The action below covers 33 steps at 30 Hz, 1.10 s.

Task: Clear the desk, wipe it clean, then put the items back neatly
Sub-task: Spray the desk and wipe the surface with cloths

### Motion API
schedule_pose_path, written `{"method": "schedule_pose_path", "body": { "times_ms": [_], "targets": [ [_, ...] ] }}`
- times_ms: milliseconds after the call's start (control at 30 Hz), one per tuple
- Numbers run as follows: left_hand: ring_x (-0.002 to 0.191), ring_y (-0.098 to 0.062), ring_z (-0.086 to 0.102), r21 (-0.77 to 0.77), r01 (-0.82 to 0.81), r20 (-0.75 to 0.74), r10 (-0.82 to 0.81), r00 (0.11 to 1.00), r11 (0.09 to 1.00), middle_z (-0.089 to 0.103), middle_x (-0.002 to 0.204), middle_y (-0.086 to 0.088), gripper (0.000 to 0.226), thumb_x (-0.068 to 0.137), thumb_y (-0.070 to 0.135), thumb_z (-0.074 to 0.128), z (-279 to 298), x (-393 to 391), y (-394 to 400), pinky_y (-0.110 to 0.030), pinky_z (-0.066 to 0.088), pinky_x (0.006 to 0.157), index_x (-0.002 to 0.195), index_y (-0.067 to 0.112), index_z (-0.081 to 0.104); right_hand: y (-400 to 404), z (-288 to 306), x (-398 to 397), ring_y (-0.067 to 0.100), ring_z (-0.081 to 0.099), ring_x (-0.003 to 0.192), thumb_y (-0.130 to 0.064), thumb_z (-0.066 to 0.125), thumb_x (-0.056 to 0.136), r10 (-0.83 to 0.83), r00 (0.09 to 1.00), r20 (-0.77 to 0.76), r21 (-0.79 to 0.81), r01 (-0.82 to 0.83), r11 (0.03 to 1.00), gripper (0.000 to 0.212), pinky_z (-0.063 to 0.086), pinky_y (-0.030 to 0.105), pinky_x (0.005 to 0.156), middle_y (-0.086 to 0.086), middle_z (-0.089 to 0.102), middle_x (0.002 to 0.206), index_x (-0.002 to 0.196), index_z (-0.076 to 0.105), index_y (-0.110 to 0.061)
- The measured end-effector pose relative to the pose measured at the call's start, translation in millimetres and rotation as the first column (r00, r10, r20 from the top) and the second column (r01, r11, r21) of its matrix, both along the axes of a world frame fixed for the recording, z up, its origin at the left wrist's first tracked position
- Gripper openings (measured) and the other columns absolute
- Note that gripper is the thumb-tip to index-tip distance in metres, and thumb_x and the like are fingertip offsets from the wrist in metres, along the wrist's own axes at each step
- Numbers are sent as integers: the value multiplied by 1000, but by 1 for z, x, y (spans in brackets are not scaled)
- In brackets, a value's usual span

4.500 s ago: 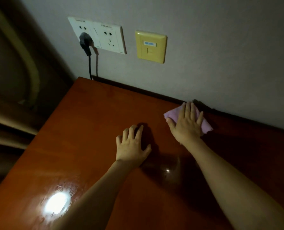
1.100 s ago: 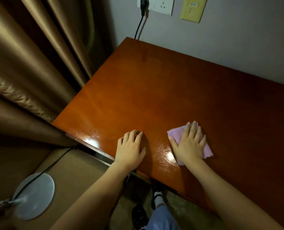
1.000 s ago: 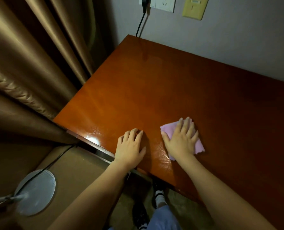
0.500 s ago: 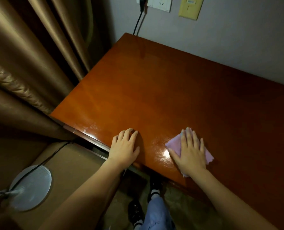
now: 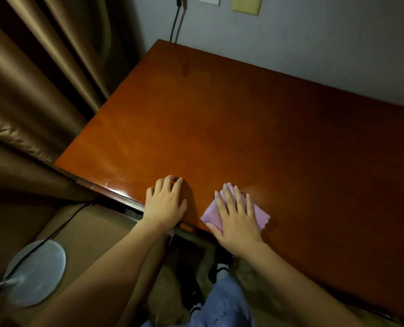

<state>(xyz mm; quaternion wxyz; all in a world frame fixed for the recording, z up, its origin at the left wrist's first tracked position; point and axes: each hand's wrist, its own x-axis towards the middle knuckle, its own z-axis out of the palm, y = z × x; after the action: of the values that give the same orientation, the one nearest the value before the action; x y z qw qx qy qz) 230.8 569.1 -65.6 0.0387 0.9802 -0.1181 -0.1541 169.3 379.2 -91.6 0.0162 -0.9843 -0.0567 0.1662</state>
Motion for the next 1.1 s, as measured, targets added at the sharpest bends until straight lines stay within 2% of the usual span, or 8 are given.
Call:
{"method": "schedule_pose_path", "body": {
  "times_ms": [100,200,333,533,700,867,967,1100],
  "targets": [
    [141,-23,16,-32,43,-35,-45,998,999,19,153,-2,60,97,46,36,4,7,-19,-40,23,110,149,22,17,-46,-1,-16,36,31,138,-67,9,93,-114,993,0,-42,114,993,78,20,54,112,14,26,153,146,25,-12],
    [141,-23,16,-39,75,-17,-75,997,996,18,154,-3,60,97,46,35,2,7,-32,-40,22,110,150,23,18,-76,0,0,35,2,146,-70,-7,85,-271,961,46,-84,274,958,87,-2,50,113,14,-2,158,150,-2,-14],
    [141,-24,15,-10,93,7,-93,996,996,17,154,-4,60,97,46,34,-3,5,-38,-41,21,109,149,23,16,-54,3,50,38,-5,145,-66,7,92,-486,869,92,-29,490,871,82,3,56,115,18,-6,158,151,-4,-10],
    [140,-24,17,-16,80,29,-79,996,997,20,153,-4,60,96,46,35,-9,8,-47,-42,22,108,149,23,19,-22,0,32,40,0,145,-65,6,90,-242,969,56,35,240,970,82,6,54,115,18,-2,158,152,0,-13],
    [141,-25,15,1,80,13,-80,997,997,16,154,-5,61,97,47,33,-6,9,-60,-45,20,109,150,22,15,-53,-1,-19,42,38,133,-67,11,92,-164,987,-9,-22,163,986,82,25,54,105,19,32,150,145,30,-8],
    [141,-23,15,-12,125,30,-125,992,992,17,154,-3,60,97,47,32,-5,11,-55,-42,20,110,150,23,15,-82,-2,-12,37,-10,144,-73,-6,84,-386,921,45,-63,388,919,90,-9,51,113,17,-21,153,144,-22,-9],
    [141,-22,14,-26,140,27,-140,990,990,16,154,-2,60,97,47,33,-5,10,-50,-40,19,111,150,24,15,-68,0,33,39,-9,144,-64,11,93,-534,841,81,-31,538,843,84,-4,55,115,21,-14,156,148,-15,-5],
    [141,-21,16,-47,169,28,-168,985,985,19,154,-1,59,97,45,35,-5,13,-42,-39,19,110,149,24,19,-37,-1,67,41,-3,144,-61,12,94,-397,914,82,25,396,918,72,3,54,115,18,-9,158,152,-8,-20]
  ]
}}
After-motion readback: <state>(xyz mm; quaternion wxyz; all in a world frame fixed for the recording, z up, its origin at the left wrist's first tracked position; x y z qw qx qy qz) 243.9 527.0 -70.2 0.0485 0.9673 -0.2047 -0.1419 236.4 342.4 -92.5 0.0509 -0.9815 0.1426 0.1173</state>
